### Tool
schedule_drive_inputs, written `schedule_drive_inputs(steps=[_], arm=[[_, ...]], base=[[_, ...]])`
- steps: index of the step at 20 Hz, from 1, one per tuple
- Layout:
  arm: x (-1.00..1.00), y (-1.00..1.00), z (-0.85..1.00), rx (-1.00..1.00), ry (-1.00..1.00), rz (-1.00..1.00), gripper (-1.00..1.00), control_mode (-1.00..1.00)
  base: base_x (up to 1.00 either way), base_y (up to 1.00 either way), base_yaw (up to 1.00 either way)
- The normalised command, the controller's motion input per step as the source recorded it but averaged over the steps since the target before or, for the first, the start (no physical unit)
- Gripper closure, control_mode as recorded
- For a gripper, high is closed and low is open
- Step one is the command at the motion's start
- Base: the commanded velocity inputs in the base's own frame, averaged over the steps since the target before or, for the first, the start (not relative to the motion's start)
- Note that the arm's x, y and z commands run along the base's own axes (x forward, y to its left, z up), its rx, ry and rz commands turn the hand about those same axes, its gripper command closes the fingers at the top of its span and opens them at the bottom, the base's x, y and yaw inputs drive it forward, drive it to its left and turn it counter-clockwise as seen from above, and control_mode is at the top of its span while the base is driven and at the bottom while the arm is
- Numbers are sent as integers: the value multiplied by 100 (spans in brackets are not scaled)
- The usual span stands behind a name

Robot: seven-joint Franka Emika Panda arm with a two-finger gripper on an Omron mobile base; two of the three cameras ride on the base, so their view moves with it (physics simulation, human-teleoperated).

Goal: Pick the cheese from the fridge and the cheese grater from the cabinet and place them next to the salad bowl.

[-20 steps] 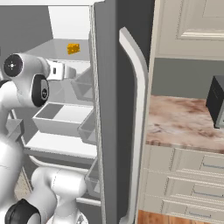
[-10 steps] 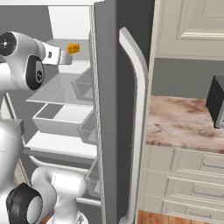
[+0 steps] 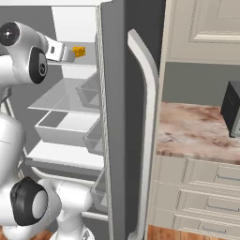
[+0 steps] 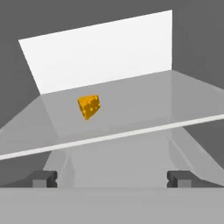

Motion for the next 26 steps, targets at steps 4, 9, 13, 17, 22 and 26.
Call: schedule_drive_inputs(steps=[4, 9, 13, 17, 22, 26], arm=[[41, 17, 2, 3, 1, 4, -100, -100], [42, 12, 0, 0, 6, 6, -100, -100], [40, 7, 0, 0, 5, 8, -100, -100], [33, 11, -7, 0, 4, 6, -100, -100], [35, 10, -15, -1, 3, 4, -100, -100], [37, 8, -13, -4, 1, 3, -100, -100]], base=[[0, 0, 0], [0, 0, 0], [0, 0, 0], [0, 0, 0], [0, 0, 0], [0, 0, 0]])
